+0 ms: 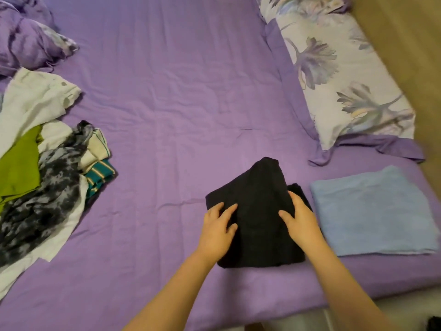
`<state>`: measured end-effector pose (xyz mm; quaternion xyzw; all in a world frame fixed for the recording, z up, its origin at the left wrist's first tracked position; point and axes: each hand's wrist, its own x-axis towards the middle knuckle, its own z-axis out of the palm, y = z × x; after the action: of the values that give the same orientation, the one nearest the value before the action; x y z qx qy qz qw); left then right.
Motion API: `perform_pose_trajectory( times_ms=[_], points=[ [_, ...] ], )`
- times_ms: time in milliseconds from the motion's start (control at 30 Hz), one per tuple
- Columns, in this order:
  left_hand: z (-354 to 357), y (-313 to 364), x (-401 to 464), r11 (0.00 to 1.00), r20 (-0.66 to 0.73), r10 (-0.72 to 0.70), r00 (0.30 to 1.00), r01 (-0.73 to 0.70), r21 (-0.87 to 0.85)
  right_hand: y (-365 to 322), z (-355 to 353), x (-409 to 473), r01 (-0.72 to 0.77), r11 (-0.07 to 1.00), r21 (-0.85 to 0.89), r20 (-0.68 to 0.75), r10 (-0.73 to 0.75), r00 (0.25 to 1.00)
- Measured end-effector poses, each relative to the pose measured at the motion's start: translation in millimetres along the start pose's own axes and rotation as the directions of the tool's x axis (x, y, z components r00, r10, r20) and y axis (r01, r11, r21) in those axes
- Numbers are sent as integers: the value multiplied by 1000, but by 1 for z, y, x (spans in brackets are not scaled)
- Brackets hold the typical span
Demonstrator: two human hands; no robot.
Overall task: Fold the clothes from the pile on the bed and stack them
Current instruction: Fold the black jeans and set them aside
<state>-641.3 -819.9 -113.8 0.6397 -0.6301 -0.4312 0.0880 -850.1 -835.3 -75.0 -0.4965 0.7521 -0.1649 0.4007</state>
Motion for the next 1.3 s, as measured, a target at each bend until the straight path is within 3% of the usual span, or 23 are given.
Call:
perform_pose_trajectory(
  times_ms=[300, 467, 533, 633, 800, 900, 967, 1000, 1067, 1133, 1167, 1233, 1300],
  points=[
    [87, 36, 31, 954, 37, -36, 999, 23, 300, 86, -31, 63, -111, 994, 20, 72, 109, 991],
    [107, 30, 39, 834, 4, -196, 981, 165, 526, 108, -25, 85, -132, 990, -55, 54, 135, 989],
    [114, 24, 44, 815, -15, -267, 964, 234, 530, 112, -17, 93, -124, 984, -129, 37, 130, 991],
    [126, 14, 52, 792, 23, -294, 955, 230, 566, 122, -5, 98, -48, 934, -355, 97, 87, 991],
    [125, -1, 58, 772, 47, -226, 973, 150, 617, 132, 10, 96, -113, 834, -540, 134, 217, 967],
    [118, -3, 47, 890, -154, -192, 969, 238, 389, 126, 8, 95, -190, 892, -411, 63, 236, 970],
    [111, -3, 43, 929, -290, -361, 886, 369, -29, 124, 5, 94, -262, 913, -314, -12, 272, 962],
    [106, -2, 44, 869, -284, -482, 829, 411, -275, 122, 3, 94, -306, 912, -272, -39, 307, 951],
    [92, -3, 49, 636, -152, -661, 735, 441, -633, 119, 1, 96, -366, 901, -232, -70, 360, 930],
    [77, -2, 55, 387, 22, -753, 657, 471, -792, 114, 0, 96, -375, 901, -219, -83, 366, 927],
    [71, -1, 57, 308, 73, -782, 619, 486, -818, 111, -2, 97, -357, 912, -200, -88, 346, 934],
    [64, 5, 59, 276, 64, -821, 567, 493, -825, 108, -7, 94, -294, 947, -129, -95, 283, 954],
    [60, 16, 58, 320, -2, -817, 577, 451, -833, 104, -15, 90, -217, 975, -55, -110, 210, 971]
  ],
)
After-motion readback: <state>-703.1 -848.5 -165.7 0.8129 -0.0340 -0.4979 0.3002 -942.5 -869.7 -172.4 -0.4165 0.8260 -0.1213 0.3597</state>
